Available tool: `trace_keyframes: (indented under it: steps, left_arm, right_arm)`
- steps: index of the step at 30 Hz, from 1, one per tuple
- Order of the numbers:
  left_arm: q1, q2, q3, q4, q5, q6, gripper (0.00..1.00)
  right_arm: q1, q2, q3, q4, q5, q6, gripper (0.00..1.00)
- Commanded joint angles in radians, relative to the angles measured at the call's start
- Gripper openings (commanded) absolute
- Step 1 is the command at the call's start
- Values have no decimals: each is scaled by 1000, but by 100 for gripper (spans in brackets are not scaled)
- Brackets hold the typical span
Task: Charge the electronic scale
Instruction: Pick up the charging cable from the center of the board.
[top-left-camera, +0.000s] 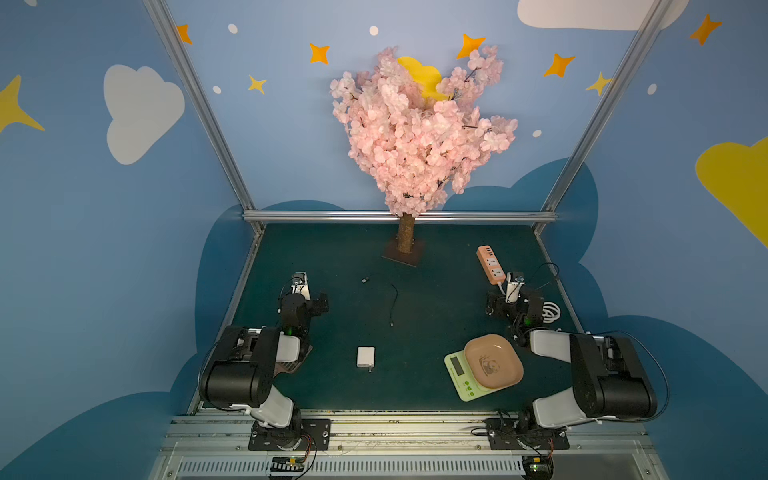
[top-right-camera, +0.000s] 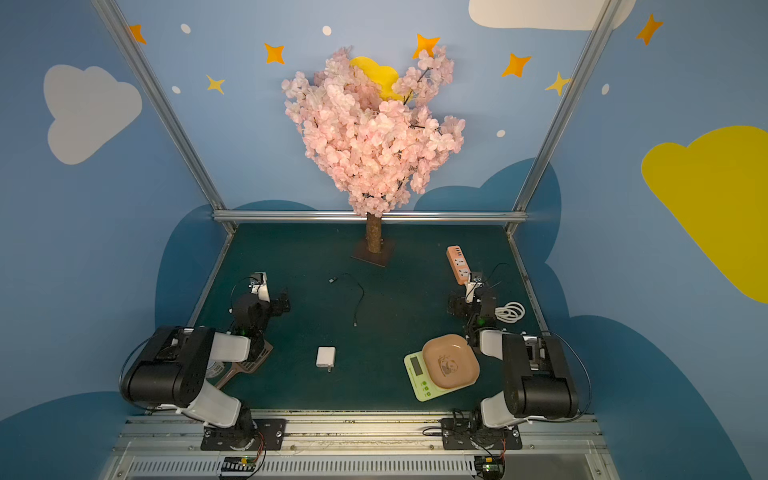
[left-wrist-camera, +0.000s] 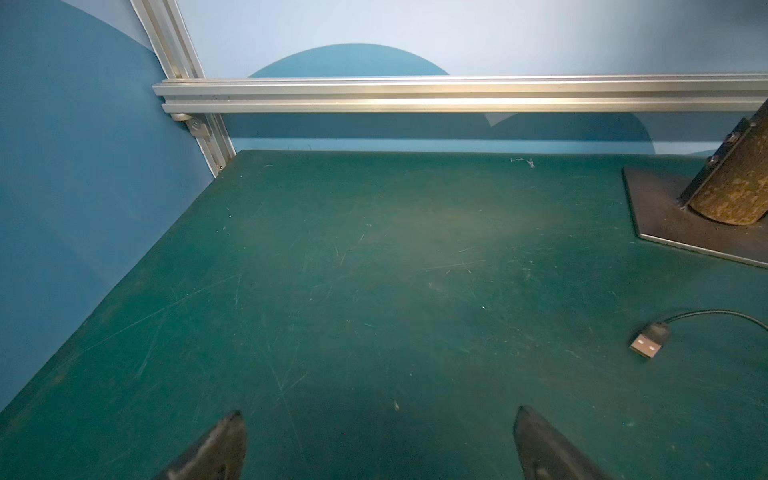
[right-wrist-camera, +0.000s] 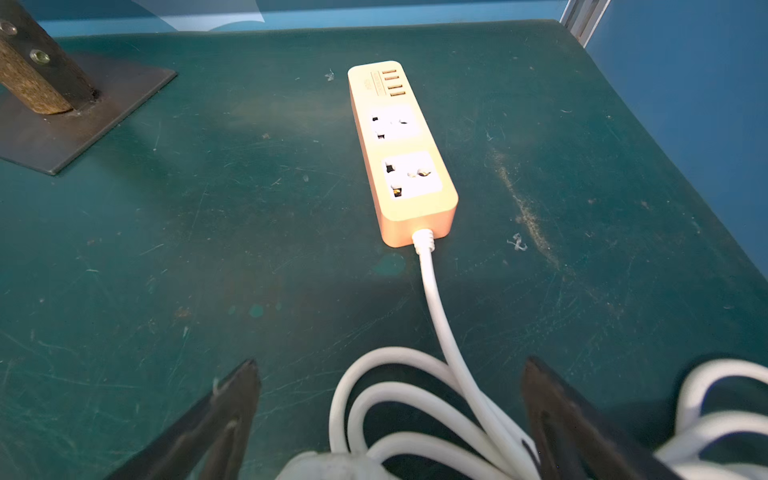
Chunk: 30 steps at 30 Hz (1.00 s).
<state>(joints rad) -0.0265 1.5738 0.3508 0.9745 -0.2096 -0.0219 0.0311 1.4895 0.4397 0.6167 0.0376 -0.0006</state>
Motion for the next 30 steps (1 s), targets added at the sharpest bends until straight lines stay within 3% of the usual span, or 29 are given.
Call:
trace_keyframes:
  steps: [1, 23, 27, 30]
  left_arm:
    - [-1, 11, -2, 20, 5, 12, 100]
    - [-3, 5, -7, 26, 2, 16, 100]
    - [-30, -99, -11, -41, -47, 34, 100]
    - [-58, -243, 13, -187, -74, 63, 100]
  right_arm:
    - [5, -22, 21, -15, 7, -1, 98]
    - [5, -35, 21, -15, 40, 9, 98]
    - [2, -103, 71, -136, 116, 68, 98]
    - [-1, -181, 163, -341, 151, 117, 98]
